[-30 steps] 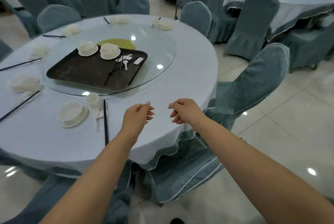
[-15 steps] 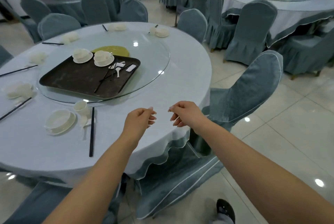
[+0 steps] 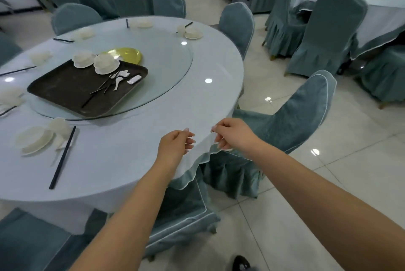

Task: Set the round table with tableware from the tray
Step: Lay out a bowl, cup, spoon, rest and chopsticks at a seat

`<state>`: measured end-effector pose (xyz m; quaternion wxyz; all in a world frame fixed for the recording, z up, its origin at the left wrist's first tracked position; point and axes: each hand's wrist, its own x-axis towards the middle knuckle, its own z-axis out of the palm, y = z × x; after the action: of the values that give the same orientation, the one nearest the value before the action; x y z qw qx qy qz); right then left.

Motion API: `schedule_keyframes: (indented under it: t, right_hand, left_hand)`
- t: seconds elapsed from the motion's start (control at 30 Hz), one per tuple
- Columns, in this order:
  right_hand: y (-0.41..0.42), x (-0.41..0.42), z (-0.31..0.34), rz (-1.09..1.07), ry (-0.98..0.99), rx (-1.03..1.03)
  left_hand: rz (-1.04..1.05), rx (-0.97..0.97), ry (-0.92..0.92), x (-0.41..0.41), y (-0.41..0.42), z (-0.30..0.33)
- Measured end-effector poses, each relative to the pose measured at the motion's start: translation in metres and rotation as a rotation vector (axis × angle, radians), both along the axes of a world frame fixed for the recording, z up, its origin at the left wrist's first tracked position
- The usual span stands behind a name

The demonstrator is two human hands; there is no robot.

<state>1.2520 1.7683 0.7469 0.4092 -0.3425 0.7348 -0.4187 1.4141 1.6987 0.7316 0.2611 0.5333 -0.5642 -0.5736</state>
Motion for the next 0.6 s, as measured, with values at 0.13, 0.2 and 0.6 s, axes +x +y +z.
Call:
schedule_keyframes:
  t: [0.13,0.2,0.6]
  right_hand:
    - [0.017,-0.044,-0.001,-0.007,-0.013,0.007]
    - [0.020,-0.061,-0.005,-0.016,-0.027,0.016]
    - [-0.062,-0.130,-0.035,0.061,-0.027,0.080]
  left_hand:
    - [-0.019,0.015,0.008,-0.048,0.012,0.000]
    - [-0.034,0.022,-0.006,-0.068,0.014,-0.002]
    - [0.075,0.056,-0.018,-0.131,-0.065,-0.032]
